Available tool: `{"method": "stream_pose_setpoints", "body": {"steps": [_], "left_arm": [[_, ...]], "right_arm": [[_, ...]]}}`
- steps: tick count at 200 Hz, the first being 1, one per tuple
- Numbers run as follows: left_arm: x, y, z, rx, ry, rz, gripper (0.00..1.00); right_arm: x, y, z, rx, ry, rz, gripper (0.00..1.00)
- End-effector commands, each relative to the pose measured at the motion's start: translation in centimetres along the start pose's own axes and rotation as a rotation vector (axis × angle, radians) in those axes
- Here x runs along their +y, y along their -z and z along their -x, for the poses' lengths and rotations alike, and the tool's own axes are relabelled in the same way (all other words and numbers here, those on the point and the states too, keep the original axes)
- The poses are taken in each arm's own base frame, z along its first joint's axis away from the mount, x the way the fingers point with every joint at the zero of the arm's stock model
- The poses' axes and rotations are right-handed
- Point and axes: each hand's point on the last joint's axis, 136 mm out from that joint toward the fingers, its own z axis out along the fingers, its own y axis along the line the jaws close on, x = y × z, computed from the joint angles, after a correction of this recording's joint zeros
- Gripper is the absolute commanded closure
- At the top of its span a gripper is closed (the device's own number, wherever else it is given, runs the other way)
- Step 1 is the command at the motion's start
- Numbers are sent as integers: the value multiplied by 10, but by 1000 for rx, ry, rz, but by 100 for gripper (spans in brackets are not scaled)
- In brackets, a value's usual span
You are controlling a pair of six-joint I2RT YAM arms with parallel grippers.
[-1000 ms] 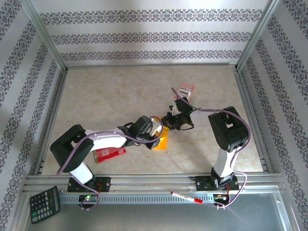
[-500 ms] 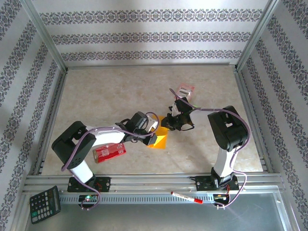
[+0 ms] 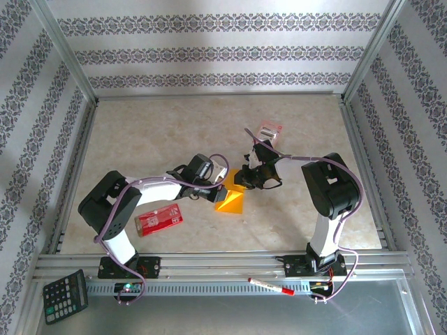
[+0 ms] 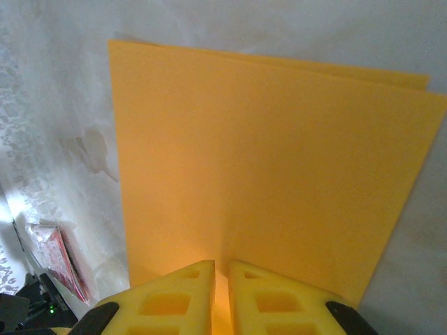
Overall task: Fold a paper plane with a square sheet of paper (pick it up from the middle)
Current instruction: Fold the triangle a second time at the center of the table.
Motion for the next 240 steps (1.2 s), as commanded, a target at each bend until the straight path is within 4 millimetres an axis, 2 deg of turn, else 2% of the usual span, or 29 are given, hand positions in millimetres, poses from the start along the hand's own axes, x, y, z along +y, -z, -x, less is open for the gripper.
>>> {"method": "stream_pose_setpoints", "body": {"steps": [1, 87, 142, 187, 240], "left_arm": [[4, 0, -1, 34, -8, -1, 100], [10, -2, -4, 67, 27, -14, 100], [8, -3, -8, 91, 87, -80, 96], [-2, -2, -1, 88, 80, -160, 92], [7, 7, 5, 77, 103, -145, 91]], "right_arm": [[-22, -5, -8, 33, -27, -80, 85], [-20, -7, -7, 40, -26, -81, 85], [-20, -9, -8, 46, -28, -82, 85], [-20, -10, -8, 47, -29, -82, 85], [-22, -10, -9, 52, -32, -87, 85]]}}
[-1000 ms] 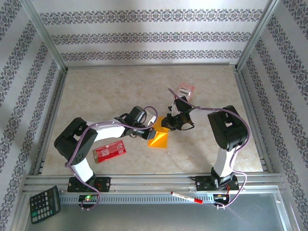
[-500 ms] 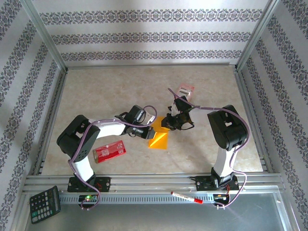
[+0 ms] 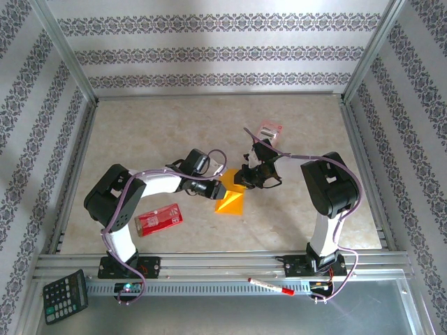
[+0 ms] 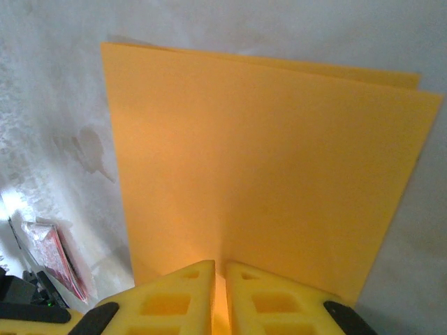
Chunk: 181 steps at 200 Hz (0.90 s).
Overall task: Fold a paper plane with a square sheet of paper (pick it up from the middle)
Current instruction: Fold the triangle a second time at the center of the table.
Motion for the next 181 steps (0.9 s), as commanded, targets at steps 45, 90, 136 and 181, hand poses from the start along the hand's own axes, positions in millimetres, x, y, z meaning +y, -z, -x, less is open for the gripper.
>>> {"method": "stream_pose_setpoints", "body": {"steps": [45, 90, 136, 181], "left_arm": [[12, 5, -6, 45, 53, 28, 92], [22, 0, -9, 81, 82, 55, 91], [26, -2, -6, 89, 85, 67, 91], [29, 0, -7, 95, 85, 85, 91]], "right_arm": [[-24, -11, -9, 36, -28, -82, 85], [-22, -11, -8, 36, -27, -78, 85], [-24, -12, -10, 41, -30, -83, 85], [-24, -12, -9, 41, -29, -83, 85]]}}
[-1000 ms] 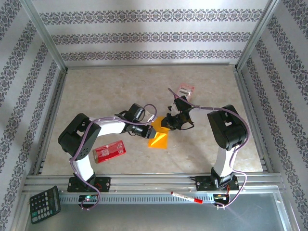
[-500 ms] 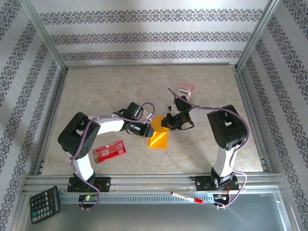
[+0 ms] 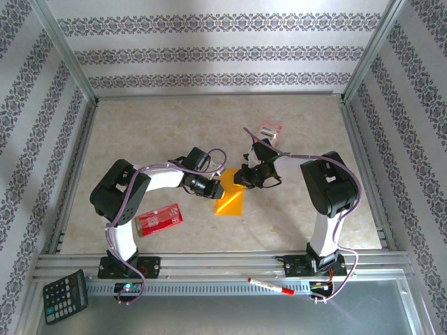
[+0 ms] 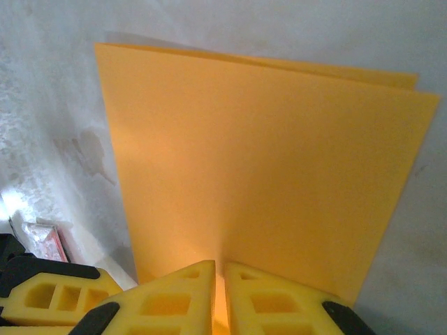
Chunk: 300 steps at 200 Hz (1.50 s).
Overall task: Fold a paper plane with a square sheet of paper (pick it up from the middle)
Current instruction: Fold the triangle a second time at the center of the table.
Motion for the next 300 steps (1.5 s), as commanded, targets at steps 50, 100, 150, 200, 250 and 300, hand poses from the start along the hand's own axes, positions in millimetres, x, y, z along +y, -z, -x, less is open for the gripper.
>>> {"method": "stream_pose_setpoints", "body": {"steps": [50, 100, 150, 200, 250, 300], "left_arm": [[13, 5, 2, 12, 5, 39, 91], [11, 4, 5, 15, 8, 26, 91], [12, 2, 4, 25, 12, 22, 91], [14, 0, -2, 36, 28, 18, 91], [20, -2, -6, 48, 38, 37, 92], [26, -3, -11, 57, 48, 68, 95]], "right_arm": [[-25, -12, -11, 39, -31, -83, 86], [-26, -13, -12, 43, -31, -83, 85], [-25, -13, -12, 44, -30, -83, 85], [-25, -12, -12, 41, -30, -84, 86], [-22, -10, -10, 37, -24, -77, 84], [-18, -9, -7, 32, -18, -73, 83]]}}
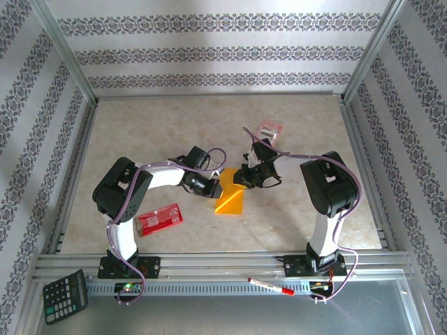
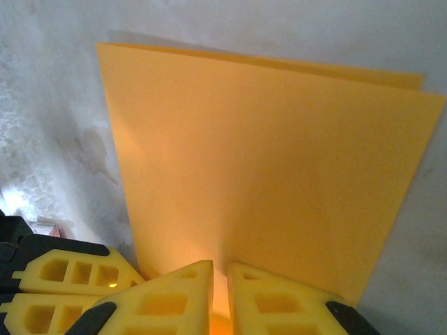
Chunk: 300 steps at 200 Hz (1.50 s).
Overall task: Fold a paper plane with a square sheet of paper (pick it up from the middle)
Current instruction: Fold the triangle a second time at the center of the table.
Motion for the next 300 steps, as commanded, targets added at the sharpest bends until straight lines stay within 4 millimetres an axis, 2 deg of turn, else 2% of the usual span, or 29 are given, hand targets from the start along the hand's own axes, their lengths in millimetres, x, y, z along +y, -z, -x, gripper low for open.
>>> {"method": "stream_pose_setpoints", "body": {"steps": [1, 52, 78, 132, 191, 234, 278, 300], "left_arm": [[14, -2, -11, 40, 34, 37, 95], [17, -4, -14, 48, 45, 40, 95], [20, -4, -17, 54, 49, 51, 99], [27, -6, -27, 72, 64, 77, 100], [29, -7, -26, 73, 69, 86, 100], [30, -8, -27, 78, 78, 92, 100], [27, -7, -24, 74, 77, 82, 100], [26, -8, -24, 71, 76, 71, 100]], "right_arm": [[-19, -9, -7, 29, -21, -77, 84], [-17, -7, -5, 27, -18, -76, 83], [-14, -5, -4, 23, -12, -74, 82], [2, 13, 9, -14, 10, -40, 79], [21, 41, 18, -75, 26, 18, 77], [29, 50, 1, -98, 2, 65, 77], [31, 37, -37, -72, -2, 68, 79], [27, 34, -34, -88, -6, 53, 80]]}}
